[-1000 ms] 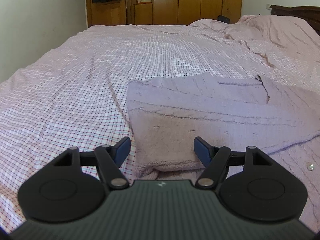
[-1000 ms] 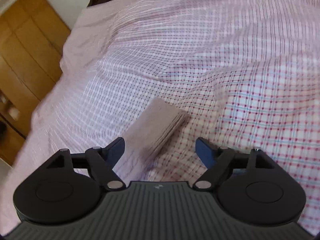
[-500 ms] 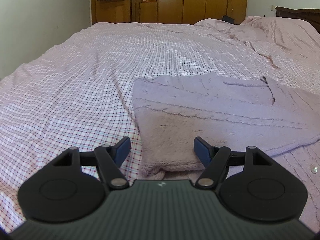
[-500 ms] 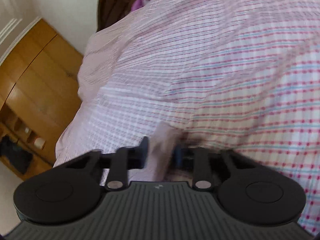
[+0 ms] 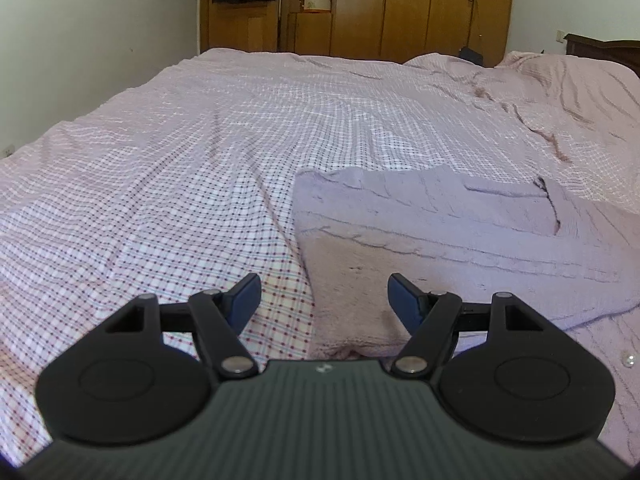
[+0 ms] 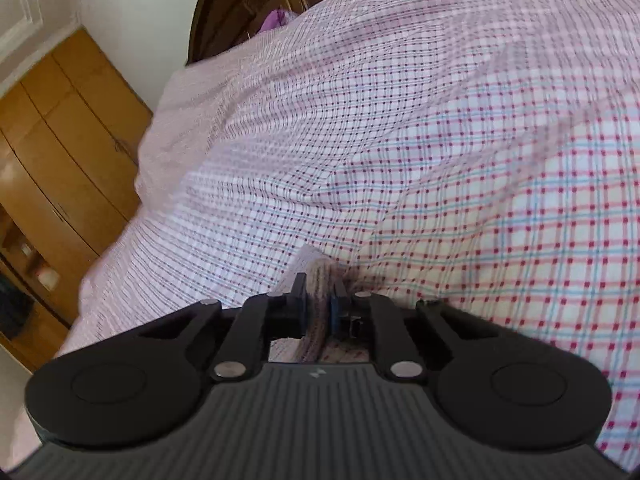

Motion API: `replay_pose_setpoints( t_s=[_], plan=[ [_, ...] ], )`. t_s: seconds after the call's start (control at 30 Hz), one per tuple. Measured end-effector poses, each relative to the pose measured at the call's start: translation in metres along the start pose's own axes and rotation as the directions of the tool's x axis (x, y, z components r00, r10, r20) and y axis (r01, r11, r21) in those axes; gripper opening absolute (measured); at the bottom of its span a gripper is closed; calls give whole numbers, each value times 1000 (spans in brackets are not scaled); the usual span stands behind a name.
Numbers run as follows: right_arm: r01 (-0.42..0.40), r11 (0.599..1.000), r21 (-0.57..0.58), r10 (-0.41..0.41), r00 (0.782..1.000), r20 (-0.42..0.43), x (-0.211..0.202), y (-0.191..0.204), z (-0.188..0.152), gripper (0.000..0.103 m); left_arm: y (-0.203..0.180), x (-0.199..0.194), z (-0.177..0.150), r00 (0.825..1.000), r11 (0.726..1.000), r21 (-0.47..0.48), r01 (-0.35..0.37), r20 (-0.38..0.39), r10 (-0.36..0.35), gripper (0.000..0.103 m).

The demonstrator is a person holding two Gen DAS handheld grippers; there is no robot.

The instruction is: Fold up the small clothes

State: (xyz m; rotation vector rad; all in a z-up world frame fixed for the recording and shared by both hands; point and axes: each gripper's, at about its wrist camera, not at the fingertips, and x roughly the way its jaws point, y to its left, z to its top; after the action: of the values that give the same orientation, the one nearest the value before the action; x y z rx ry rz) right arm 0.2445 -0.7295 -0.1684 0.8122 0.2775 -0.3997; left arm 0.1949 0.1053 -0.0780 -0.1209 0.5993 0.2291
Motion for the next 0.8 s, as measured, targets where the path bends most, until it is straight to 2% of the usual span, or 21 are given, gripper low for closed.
replay_pose_setpoints(
  t_s=[0.1,0.23,0.4,0.6,0.8],
  plan=[
    [-28,999,32,27,1000,11,-1,-6,2,9,3,1,0,1000,1000,-16,-10,-5,9,72],
    [-33,998,-60,34,999,23,-10,16,-1,9,6,0,2,1000,999,-35,-16,3,16,72],
    [-129,975,-183,126,992,-27,-20,66,-19,9,4,-4,5,1000,999,-45,-11,19,11,72],
    [-230,944,-237,205,971,-124,-33,129,-60,9,3,-14,8,999,998,-58,7,31,-5,72],
    [-306,906,-294,277,951,-135,-68,201,-97,9,3,-13,10,999,999,-41,29,24,-29,72]
  ],
)
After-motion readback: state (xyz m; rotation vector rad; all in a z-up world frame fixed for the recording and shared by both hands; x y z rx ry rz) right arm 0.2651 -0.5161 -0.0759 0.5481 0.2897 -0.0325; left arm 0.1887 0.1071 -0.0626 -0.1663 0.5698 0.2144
